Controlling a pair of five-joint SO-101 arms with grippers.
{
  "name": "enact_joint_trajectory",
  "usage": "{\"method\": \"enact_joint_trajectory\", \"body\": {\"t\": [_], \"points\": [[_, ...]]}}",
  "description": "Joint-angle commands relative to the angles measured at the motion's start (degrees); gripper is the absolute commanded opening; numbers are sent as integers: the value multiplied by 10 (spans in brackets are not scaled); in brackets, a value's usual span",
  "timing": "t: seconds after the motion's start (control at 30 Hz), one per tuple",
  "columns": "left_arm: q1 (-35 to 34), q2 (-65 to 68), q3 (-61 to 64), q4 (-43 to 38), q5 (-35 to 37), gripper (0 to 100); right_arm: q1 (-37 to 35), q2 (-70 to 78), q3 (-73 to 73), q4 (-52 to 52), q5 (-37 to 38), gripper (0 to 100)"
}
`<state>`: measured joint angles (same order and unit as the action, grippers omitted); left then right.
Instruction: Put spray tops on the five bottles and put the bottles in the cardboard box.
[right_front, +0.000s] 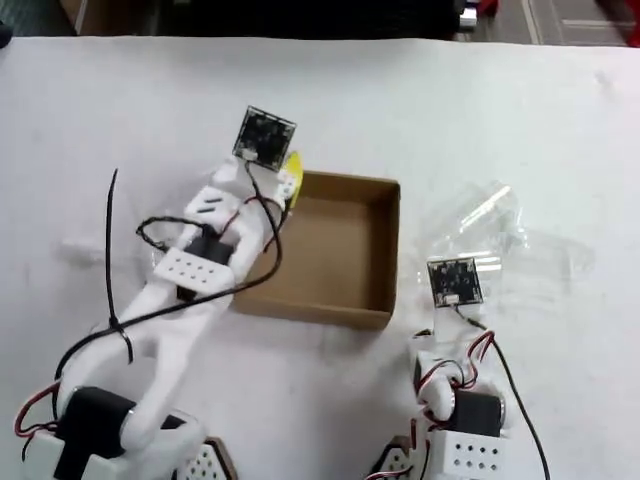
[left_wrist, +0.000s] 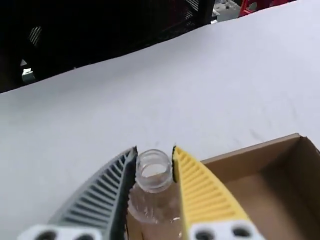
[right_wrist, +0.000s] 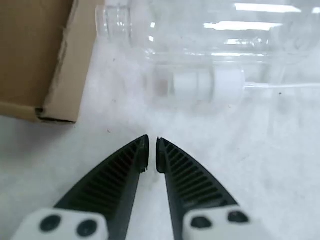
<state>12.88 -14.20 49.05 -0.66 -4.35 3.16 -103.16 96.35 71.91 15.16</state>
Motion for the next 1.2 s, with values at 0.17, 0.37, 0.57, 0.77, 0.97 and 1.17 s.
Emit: {"method": "enact_joint_trajectory", "body": {"t": [0.17, 0.37, 0.57, 0.77, 0.97, 1.17], "points": [[-7, -2, -4, -15, -7, 72, 7, 0, 5, 3, 6, 16], [-6, -4, -5, 23, -6, 131, 7, 0, 5, 3, 6, 16], [-6, -6, -4, 25, -9, 133, 7, 0, 5, 3, 6, 16], [-14, -7, -29, 99, 1, 219, 7, 0, 5, 3, 6, 16], [-42, -7, -108, 217, 97, 258, 7, 0, 5, 3, 6, 16], [-32, -7, -174, 308, 108, 276, 7, 0, 5, 3, 6, 16]]}}
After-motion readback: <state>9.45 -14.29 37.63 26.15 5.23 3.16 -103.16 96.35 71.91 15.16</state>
